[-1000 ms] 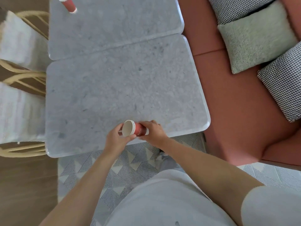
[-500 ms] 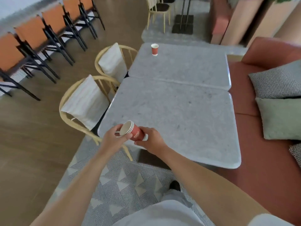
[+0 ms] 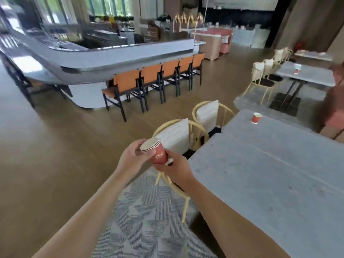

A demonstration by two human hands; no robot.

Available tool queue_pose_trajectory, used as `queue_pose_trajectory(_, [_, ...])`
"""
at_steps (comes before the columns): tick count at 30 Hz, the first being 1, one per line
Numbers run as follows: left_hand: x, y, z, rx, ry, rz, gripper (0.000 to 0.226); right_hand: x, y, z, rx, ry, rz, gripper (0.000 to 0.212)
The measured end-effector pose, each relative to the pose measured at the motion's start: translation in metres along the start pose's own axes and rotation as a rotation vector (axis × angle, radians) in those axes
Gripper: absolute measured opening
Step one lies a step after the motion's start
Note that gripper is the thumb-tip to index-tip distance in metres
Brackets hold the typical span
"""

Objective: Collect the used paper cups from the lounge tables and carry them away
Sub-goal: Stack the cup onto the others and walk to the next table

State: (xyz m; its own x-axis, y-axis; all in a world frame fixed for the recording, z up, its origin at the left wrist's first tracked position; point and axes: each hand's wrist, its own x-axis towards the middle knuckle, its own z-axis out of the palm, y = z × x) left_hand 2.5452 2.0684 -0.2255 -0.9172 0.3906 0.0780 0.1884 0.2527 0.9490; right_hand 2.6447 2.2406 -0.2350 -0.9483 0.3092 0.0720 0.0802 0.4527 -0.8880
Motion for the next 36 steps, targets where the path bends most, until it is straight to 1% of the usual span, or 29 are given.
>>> queue_pose_trajectory(2, [-0.007,0.001,-0.033,-0.016,0.075,0.014,0.055,0.008,-0.025,0.026,0.012,-0.049,-0.051,0.046])
queue_pose_trajectory(5, [-0.013,0.004,-0.072,-0.032,0.177,0.036,0.061,0.021,-0.054,0.059,0.029,-0.137,-0.107,0.047])
queue_pose_trajectory(10, [-0.015,0.007,-0.116,-0.082,0.333,0.047,0.061,0.053,-0.081,0.098,0.062,-0.253,-0.206,0.046])
queue_pose_trajectory(15, [-0.008,0.0,-0.146,-0.064,0.439,0.027,0.044,0.092,-0.091,0.13,0.103,-0.348,-0.272,0.053])
queue_pose_trajectory(19, [0.017,-0.002,-0.156,-0.038,0.525,0.029,0.043,0.134,-0.093,0.147,0.151,-0.407,-0.302,0.063])
queue_pose_trajectory(21, [0.037,0.001,-0.158,-0.018,0.561,0.017,0.043,0.158,-0.095,0.149,0.185,-0.418,-0.315,0.063])
queue_pose_trajectory(24, [0.071,0.009,-0.158,0.014,0.592,0.003,0.047,0.194,-0.097,0.143,0.228,-0.419,-0.348,0.055])
queue_pose_trajectory(28, [0.116,0.022,-0.145,0.0,0.606,0.005,0.062,0.238,-0.095,0.128,0.276,-0.434,-0.372,0.047])
queue_pose_trajectory(32, [0.161,0.024,-0.127,-0.017,0.615,0.029,0.061,0.279,-0.083,0.11,0.34,-0.434,-0.378,0.05])
queue_pose_trajectory(36, [0.203,0.016,-0.113,-0.015,0.571,0.014,0.072,0.313,-0.065,0.101,0.336,-0.42,-0.35,0.051])
